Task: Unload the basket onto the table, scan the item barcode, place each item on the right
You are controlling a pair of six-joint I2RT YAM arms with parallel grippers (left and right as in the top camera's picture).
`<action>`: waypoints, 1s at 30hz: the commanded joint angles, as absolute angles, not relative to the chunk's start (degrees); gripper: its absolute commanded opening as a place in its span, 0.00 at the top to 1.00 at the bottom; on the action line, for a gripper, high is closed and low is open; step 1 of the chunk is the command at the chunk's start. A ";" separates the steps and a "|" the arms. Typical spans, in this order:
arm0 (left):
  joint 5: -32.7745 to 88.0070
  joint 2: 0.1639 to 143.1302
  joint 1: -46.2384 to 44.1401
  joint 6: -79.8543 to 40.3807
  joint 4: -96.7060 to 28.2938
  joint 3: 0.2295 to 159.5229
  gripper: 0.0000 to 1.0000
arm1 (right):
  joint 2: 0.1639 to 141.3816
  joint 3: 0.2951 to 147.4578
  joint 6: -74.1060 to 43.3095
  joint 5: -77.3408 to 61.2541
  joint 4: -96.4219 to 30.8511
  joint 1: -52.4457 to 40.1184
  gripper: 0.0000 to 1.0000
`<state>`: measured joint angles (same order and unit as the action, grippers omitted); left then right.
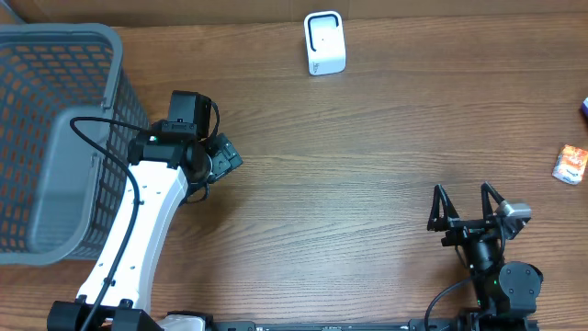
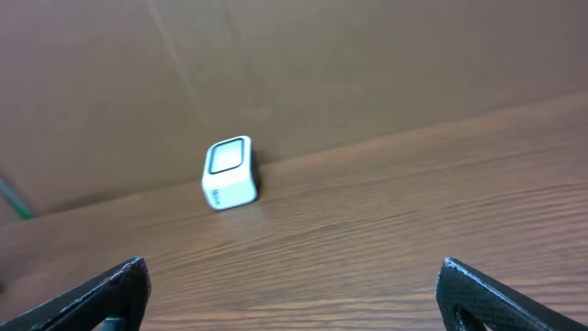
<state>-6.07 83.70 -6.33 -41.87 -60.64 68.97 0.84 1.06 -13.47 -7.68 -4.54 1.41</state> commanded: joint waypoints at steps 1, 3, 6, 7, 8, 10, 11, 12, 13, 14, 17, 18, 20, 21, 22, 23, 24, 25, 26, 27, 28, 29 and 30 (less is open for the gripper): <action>-6.15 83.92 -6.39 -42.41 -60.64 69.23 0.00 | 0.12 0.45 -13.19 -2.87 -4.67 1.08 0.00; -6.15 83.92 -6.39 -42.41 -60.64 69.25 0.00 | 0.12 0.47 -13.15 -2.07 -4.80 1.08 0.00; -6.15 83.92 -6.39 -42.44 -60.64 69.25 0.00 | 0.12 0.47 -13.02 -2.00 -4.80 1.08 0.00; -6.15 83.92 -6.39 -42.44 -60.64 69.25 0.00 | 0.12 0.47 -13.02 -2.17 -4.80 1.08 0.00; -6.15 83.92 -6.39 -42.44 -60.64 69.23 0.00 | 0.12 0.47 -13.04 -2.22 -4.80 1.08 0.00; -6.15 83.92 -6.39 -42.41 -60.64 69.25 0.00 | 0.12 0.47 -13.06 -2.66 -4.78 1.08 0.00; -6.15 83.92 -6.39 -42.41 -60.64 69.25 0.00 | 0.12 0.47 -13.08 -2.66 -4.75 1.08 0.00; -6.15 83.92 -6.39 -42.44 -60.64 69.23 0.00 | 0.12 0.47 -13.08 -2.61 -4.71 1.08 0.00; -6.15 83.92 -6.39 -42.44 -60.64 69.23 0.00 | 0.12 0.47 -13.08 -2.61 -4.67 1.08 0.00; -6.15 83.92 -6.39 -42.44 -60.64 69.23 0.00 | 0.16 0.47 -13.06 -2.61 -4.67 1.08 0.00; -6.15 83.92 -6.39 -42.41 -60.64 69.25 0.00 | 0.16 0.47 -13.06 -2.61 -4.64 1.08 0.00; -6.15 83.92 -6.39 -42.44 -60.64 69.25 0.00 | 0.16 0.47 -13.08 -2.61 -4.64 1.08 0.00; -6.15 83.92 -6.39 -42.44 -60.64 69.23 0.00 | 0.16 0.47 -13.08 -2.61 -4.64 1.08 0.00; -6.15 83.92 -6.39 -42.44 -60.64 69.23 0.00 | 0.16 0.47 -13.06 -2.61 -4.64 1.08 0.00; -6.15 83.92 -6.39 -42.44 -60.64 69.25 0.00 | 0.16 0.47 -13.08 -2.63 -4.64 1.08 0.00; -6.15 83.92 -6.39 -42.41 -60.64 69.23 0.00 | 0.16 0.47 -13.06 -2.61 -4.64 1.08 0.00; -6.15 83.92 -6.39 -42.44 -60.64 69.23 0.00 | 0.16 0.47 -13.06 -2.61 -4.64 1.08 0.00; -6.15 83.92 -6.39 -42.41 -60.64 69.23 0.00 | 0.16 0.47 -13.08 -2.61 -4.64 1.08 0.00; -6.15 83.92 -6.39 -42.41 -60.64 69.23 0.00 | 0.16 0.47 -13.06 -2.61 -4.64 1.08 0.00; -6.15 83.92 -6.39 -42.44 -60.64 69.23 0.00 | 0.16 0.47 -13.06 -2.61 -4.64 1.08 0.00; -6.15 83.92 -6.39 -42.44 -60.64 69.25 0.00 | 0.16 0.47 -13.06 -2.61 -4.64 1.08 0.00; -6.15 83.92 -6.39 -42.44 -60.64 69.25 0.00 | 0.16 0.47 -13.06 -2.61 -4.64 1.08 0.00; -6.15 83.92 -6.39 -42.41 -60.64 69.25 0.00 | 0.16 0.47 -13.08 -2.61 -4.64 1.08 0.00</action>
<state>-6.07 83.70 -6.33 -41.87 -60.66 68.97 0.84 1.06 -13.43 -3.38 -5.08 1.41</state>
